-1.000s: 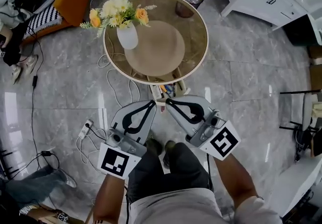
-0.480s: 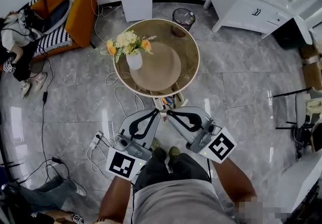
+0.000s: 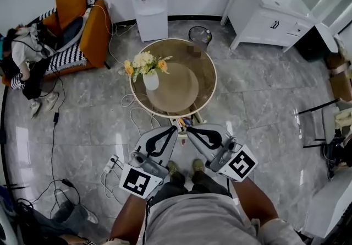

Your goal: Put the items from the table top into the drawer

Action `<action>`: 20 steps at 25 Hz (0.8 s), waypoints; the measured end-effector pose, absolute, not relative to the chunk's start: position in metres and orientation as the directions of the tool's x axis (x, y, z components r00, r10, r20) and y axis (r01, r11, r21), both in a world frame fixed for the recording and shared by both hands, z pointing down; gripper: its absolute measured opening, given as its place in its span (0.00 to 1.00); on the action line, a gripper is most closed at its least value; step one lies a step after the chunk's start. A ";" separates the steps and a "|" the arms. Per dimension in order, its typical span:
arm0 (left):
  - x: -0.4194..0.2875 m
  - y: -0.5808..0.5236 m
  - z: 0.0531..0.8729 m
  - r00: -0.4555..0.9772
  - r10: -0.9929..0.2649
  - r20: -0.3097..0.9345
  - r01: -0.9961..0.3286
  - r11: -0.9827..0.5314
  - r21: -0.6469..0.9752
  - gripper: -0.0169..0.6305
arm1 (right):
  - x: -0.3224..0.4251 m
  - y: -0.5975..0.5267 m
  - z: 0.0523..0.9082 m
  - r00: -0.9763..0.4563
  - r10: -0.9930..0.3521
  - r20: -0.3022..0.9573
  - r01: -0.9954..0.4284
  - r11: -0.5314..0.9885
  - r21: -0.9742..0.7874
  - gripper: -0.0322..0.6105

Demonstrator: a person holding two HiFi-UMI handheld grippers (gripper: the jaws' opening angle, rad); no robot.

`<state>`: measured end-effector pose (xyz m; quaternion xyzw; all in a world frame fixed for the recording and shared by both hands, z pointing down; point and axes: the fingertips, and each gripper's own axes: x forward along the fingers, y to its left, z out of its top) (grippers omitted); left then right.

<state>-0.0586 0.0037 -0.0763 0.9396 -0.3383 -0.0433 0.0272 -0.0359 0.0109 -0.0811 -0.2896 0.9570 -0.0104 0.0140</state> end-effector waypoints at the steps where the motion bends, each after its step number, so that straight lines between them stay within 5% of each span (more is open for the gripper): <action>1: -0.058 0.004 -0.079 0.765 -0.641 -0.065 -0.636 -0.767 0.081 0.03 | -0.035 0.012 -0.083 -0.834 -0.551 -0.023 -0.551 0.834 -0.024 0.05; 20: -0.035 0.022 -0.101 0.705 -0.703 -0.086 -0.700 -0.711 0.069 0.03 | -0.012 0.033 -0.100 -0.880 -0.472 -0.055 -0.473 0.881 -0.012 0.05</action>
